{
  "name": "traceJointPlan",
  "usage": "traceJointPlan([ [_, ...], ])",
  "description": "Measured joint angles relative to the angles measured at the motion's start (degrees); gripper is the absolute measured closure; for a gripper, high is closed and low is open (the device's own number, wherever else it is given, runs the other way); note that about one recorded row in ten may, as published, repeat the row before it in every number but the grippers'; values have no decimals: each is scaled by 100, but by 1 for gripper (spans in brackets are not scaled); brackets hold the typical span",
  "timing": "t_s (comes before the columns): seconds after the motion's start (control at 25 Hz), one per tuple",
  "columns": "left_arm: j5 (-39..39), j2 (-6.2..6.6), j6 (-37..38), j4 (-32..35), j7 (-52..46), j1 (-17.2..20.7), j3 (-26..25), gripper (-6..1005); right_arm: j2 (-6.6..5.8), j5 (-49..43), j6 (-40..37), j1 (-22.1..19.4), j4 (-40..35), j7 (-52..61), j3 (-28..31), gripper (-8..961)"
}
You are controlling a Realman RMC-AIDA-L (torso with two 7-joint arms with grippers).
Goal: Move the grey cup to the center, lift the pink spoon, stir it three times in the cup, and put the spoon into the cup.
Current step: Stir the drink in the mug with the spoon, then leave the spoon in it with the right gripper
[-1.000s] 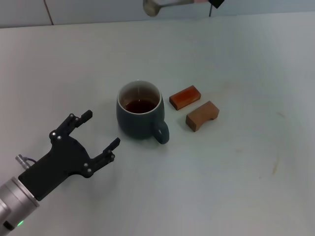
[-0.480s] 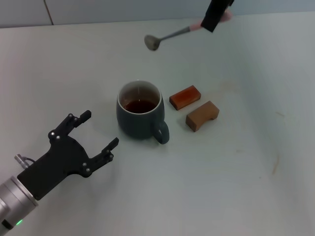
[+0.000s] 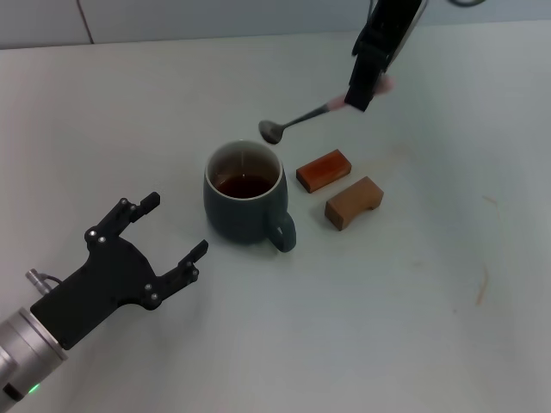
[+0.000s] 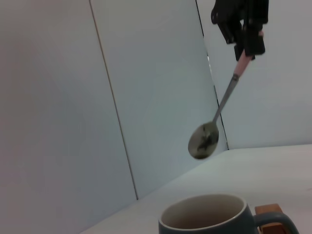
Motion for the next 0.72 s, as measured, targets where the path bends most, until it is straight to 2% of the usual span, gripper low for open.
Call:
traceJointPlan([
  [0.4,0,-7,6,0,-2,29,1,150,209,-4,517,100,533,-88,-250,832],
  [0.72,0,-15,10,0,2,35,0,149,327,-206,1005,219,1062,-186,-332,833],
])
